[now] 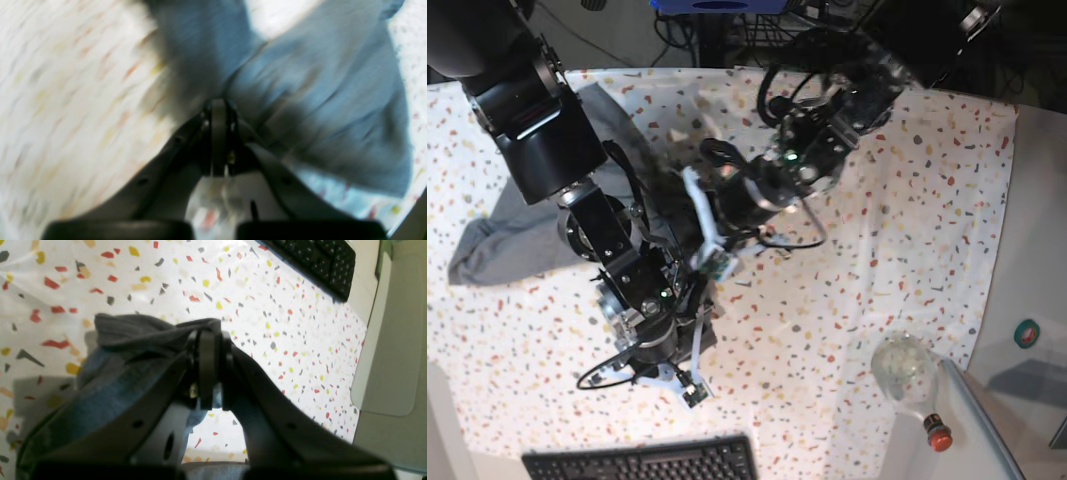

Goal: Layout the t-shirt on the table in an organized manner, then fold the t-shirt properly
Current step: 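Pass the shirt edge to the left gripper and stretch it between grippers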

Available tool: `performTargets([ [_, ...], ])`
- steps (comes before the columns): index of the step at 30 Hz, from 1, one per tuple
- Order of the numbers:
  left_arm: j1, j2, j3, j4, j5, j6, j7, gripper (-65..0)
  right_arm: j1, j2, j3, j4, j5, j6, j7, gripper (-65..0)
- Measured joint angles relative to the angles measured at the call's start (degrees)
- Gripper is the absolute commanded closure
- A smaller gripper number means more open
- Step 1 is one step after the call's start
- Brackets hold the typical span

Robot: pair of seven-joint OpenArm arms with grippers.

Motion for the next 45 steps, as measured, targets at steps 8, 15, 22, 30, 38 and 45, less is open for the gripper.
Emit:
performTargets([
  [8,-11.2,13.7,16.4,-31.6,0.0,-0.3,-11.5,0.0,1.5,4.0,-0.2,0.2,0.1,0.4,0.3,0.0],
  [15,-10.9,11.2,17.9,-37.4,-1.2,-1.2,-17.7,0.0,4.4,8.8,0.2,0.0,0.3,0.4,0.5,0.0],
  [22,-9.6,-0.7,4.4,-32.5,-1.3,-1.5,-18.4,0.0,4.6,12.2,0.2,-0.4,0.4,0.4,-1.9,0.0],
  [30,-11.0,-7.0,-9.0,-21.4,-0.1,-0.4,-3.9,0.0,4.3,12.5,1.7,-0.2,0.5,0.4,-7.8,0.0],
  [38,-2.0,-9.7,-19.3,-5.0,0.2,0.4,3.5,0.0,1.8,12.3,7.7,-0.8,0.8,0.4,-9.7,0.0],
  [45,9.7,-10.8,-32.2,0.7,-1.0,-0.3,2.1,0.0,1.5,12.7,22.3,-2.2,-0.1,0.4,-10.0,-3.6],
])
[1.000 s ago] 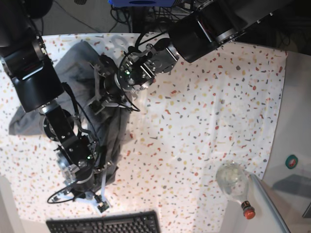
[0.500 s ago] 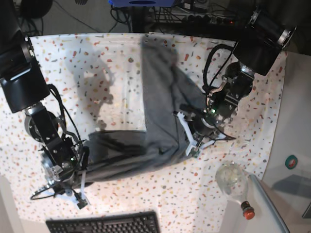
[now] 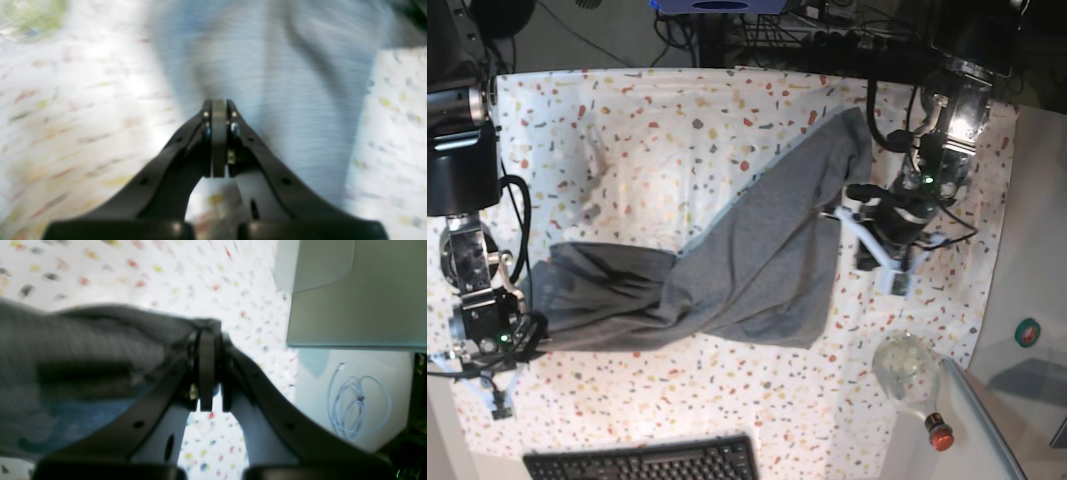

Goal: Layout the t-shirt on the table in an organized manner, then fold the t-shirt properly
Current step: 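Pass the shirt edge to the left gripper and stretch it between grippers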

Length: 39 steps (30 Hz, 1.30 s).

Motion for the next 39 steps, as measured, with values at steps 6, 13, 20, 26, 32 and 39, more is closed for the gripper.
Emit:
performTargets([
  [6,9.6,-0.6,-17.6,-0.1,0.8,-7.2,1.7,0.0,-3.1,-4.9,10.5,3.1,1.1,0.2,-0.3,-46.8],
  [13,13.6,1.9,-30.2,4.1,1.2,-19.8,0.9,0.0,-14.9,-13.0,21.4,20.3,10.2,6.8,-0.3,-44.6],
  [20,15.7,7.3,-31.3,5.8,0.8,-23.5,1.0,-1.2,-15.9,-13.8,44.3,10.9,20.1,6.3,0.9,-45.3],
  [26,19.3,6.8,-31.4,6.7,-11.6,-22.9,1.2,-44.6,-15.6,-9.1,49.1,-2.8,36.3,12.7,0.2,-45.0],
  [32,22.3,5.3,-29.9,6.6,-23.3,-22.7,0.9,-55.0,-15.5,-5.8,49.6,-11.6,40.0,16.6,7.6,-44.9],
  [39,22.6,5.6,-18.9,6.9,-20.4,-23.2,0.9,-49.2,-14.6,-5.8,46.4,-13.7,40.0,22.2,7.9,-41.6],
])
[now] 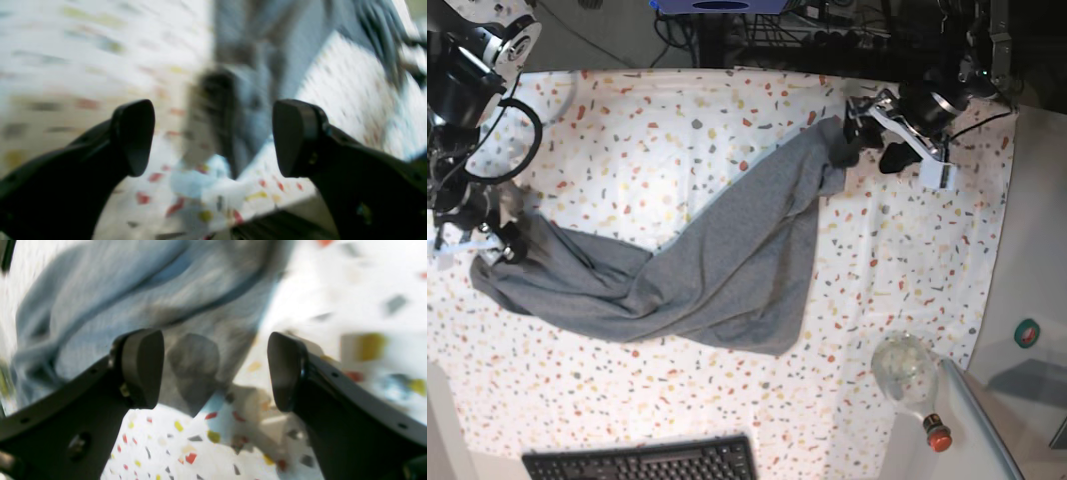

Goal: Layout the t-shirt on the table in an organized manner, then fold the t-shirt properly
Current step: 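Pass the shirt edge to the left gripper and stretch it between grippers, then lift the shirt with both grippers and lay it out lengthwise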

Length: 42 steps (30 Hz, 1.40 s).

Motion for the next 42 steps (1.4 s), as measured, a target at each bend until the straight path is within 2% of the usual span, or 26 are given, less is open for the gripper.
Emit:
performTargets([
  [3,0.1,0.0,3.0,0.4,8.3,0.3,0.0,-45.6,0.3,-0.3,-0.7,-0.5,0.2,0.2,-0.9,-26.1],
  [6,0.5,-0.3,7.6,0.9,15.5,0.3,-0.3,-42.0,-0.4,-0.8,-0.7,-0.5,0.0,0.4,-1.6,-4.2],
  [7,1.2,-0.4,9.2,1.7,17.9,0.3,-0.4,-41.0,-0.7,-0.8,-1.0,-0.5,0.0,0.4,-1.7,0.0],
  [10,3.7,-0.3,13.8,4.3,24.6,0.0,-0.3,-39.7,-0.8,-0.6,-0.9,-0.5,-0.1,0.6,-1.7,0.0],
  [13,4.2,-0.3,15.7,5.0,27.3,-0.4,-0.3,-40.3,-1.5,-0.6,-1.2,0.9,-0.1,0.6,-2.2,0.0],
  [20,4.0,-0.6,15.3,4.7,18.3,0.3,-0.4,-41.6,-4.7,0.5,-4.9,10.0,-0.3,0.4,-4.3,0.0],
  [24,4.1,-0.4,14.3,4.5,13.9,0.1,-0.4,-55.8,-4.4,-0.2,-5.6,10.2,-0.1,0.6,-4.7,0.0],
  [26,4.5,-0.1,11.4,4.2,11.8,0.2,-0.5,-58.1,-4.7,0.2,-5.6,10.2,-0.2,0.6,-4.8,0.0],
  [29,5.5,-0.2,6.6,4.2,7.6,0.2,-0.4,-57.9,-4.7,0.3,-5.5,10.2,-0.5,0.6,-4.8,0.0],
  [32,5.5,-0.7,4.7,4.2,4.6,0.3,-0.5,-57.9,-4.7,0.0,-5.6,10.2,-0.3,0.6,-4.8,0.0],
  [36,4.7,-0.2,6.1,3.5,3.8,0.1,-0.6,-57.9,-4.7,0.1,-5.6,10.2,-0.3,0.6,-4.8,0.0],
  [39,0.7,0.0,10.3,-0.3,4.1,-0.8,0.3,-57.4,-4.6,0.0,-5.6,10.2,-0.2,0.6,-4.8,0.0],
  [41,-1.8,0.1,12.3,-3.0,3.8,-0.9,-0.5,-50.0,-4.6,0.0,-5.6,10.2,-0.3,0.6,-4.7,0.0],
  [42,-2.5,0.0,13.0,-3.9,3.9,-0.8,-0.7,-41.0,-4.6,0.0,-5.6,10.2,-0.3,0.6,-4.8,0.0],
])
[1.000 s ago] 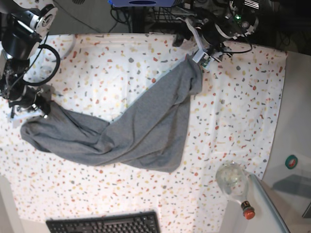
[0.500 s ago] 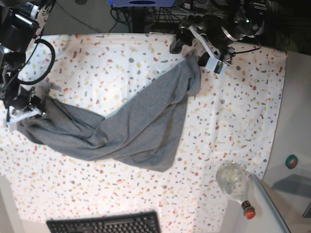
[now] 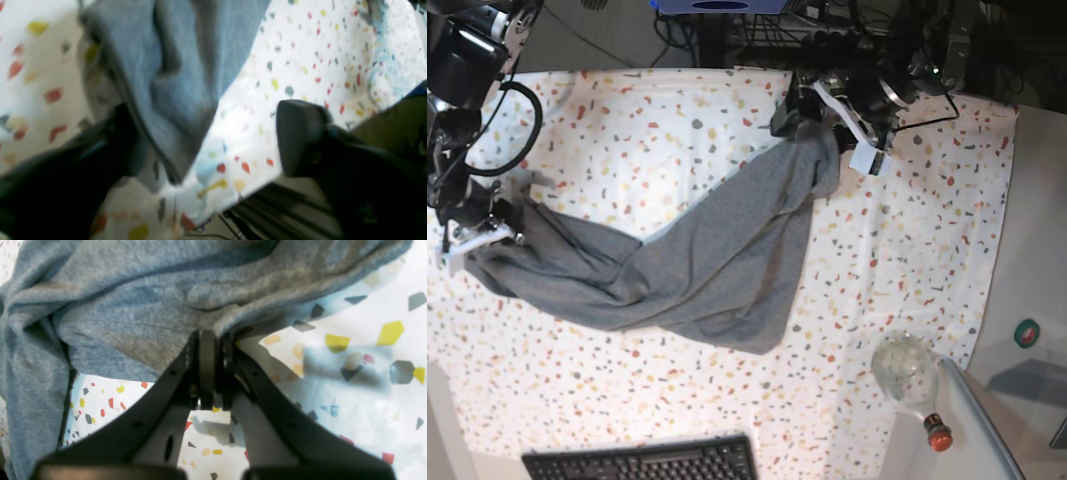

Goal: Layout the t-shirt on the table in an organized manner, then fold the t-shirt properly
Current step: 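Lift the shirt with both grippers and lay it out lengthwise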

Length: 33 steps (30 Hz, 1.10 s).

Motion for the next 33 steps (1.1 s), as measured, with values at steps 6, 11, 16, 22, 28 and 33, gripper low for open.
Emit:
performTargets([
  [6,-0.7,0.0,-5.5,2.9,0.5,-0.2,2.3,0.0,-1.0,0.6,-0.2,3.2,-0.4,0.0,-7.1,0.0],
  [11,-9.6,0.0,-18.7,13.6,0.2,-0.2,19.4,0.0,-2.5,1.1,0.0,20.4,-0.2,0.1,-15.6,0.0],
  [16,-22.3,0.1,-26.0,16.5,0.3,-0.2,30.8,0.0,-1.2,4.1,-0.1,32.2,0.2,0.5,-24.5,0.0],
  [22,-35.6,0.1,-26.3,15.0,-0.4,-0.4,33.0,0.0,4.3,8.4,-0.1,34.8,0.5,0.4,-26.1,0.0],
  [28,-43.8,-0.2,-21.6,0.1,0.8,0.0,32.2,0.0,9.0,12.5,-0.1,26.6,0.2,0.4,-24.8,0.0],
  [33,-41.9,1.3,-16.6,-4.2,0.7,-0.2,25.5,0.0,9.1,12.5,-0.3,23.3,0.1,0.4,-24.3,0.0],
])
